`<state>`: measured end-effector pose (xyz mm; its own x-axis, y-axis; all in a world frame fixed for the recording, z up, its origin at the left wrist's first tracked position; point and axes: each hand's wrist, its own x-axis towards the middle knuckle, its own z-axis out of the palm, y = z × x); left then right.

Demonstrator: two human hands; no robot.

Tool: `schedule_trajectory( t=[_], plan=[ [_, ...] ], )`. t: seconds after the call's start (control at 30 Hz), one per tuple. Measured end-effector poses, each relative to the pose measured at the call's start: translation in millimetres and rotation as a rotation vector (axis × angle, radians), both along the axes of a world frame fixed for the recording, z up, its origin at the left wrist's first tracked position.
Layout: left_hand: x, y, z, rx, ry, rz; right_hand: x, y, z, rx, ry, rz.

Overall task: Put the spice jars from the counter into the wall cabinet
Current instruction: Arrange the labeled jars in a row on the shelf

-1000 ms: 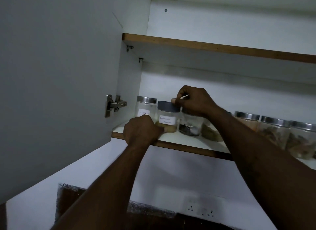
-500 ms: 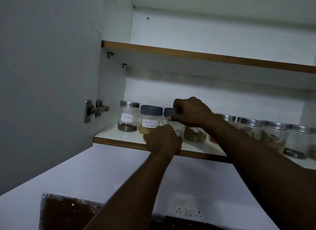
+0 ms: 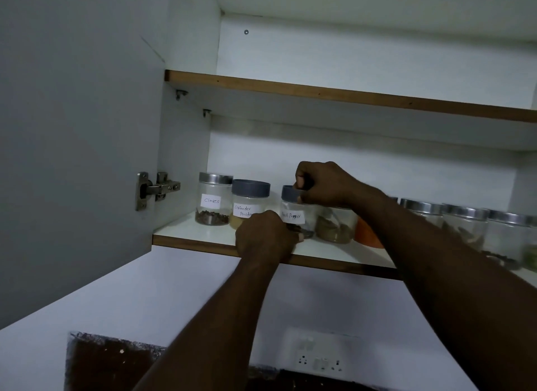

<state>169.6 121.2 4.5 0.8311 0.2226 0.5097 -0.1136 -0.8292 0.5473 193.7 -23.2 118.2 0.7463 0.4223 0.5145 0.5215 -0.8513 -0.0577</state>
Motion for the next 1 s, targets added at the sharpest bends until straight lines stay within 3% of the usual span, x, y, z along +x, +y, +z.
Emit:
schedule_trajectory(
  t=[0.23,0.57,0.73,1.0],
  plan=[
    [3,-5,-1,0.016,0.008,0.042,10,13,-17,0.063,-0.116,-0.098],
    [8,-6,-4,0.044,-0.023,0.111,11,10,-12,0.338,0.143,0.093],
    [6,-8,-6,0.066,-0.042,0.151,15,5,-15,0.372,0.179,0.136],
    [3,-9,-5,0.045,-0.037,0.151,-1,-5,-16,0.324,0.025,0.166]
  ],
)
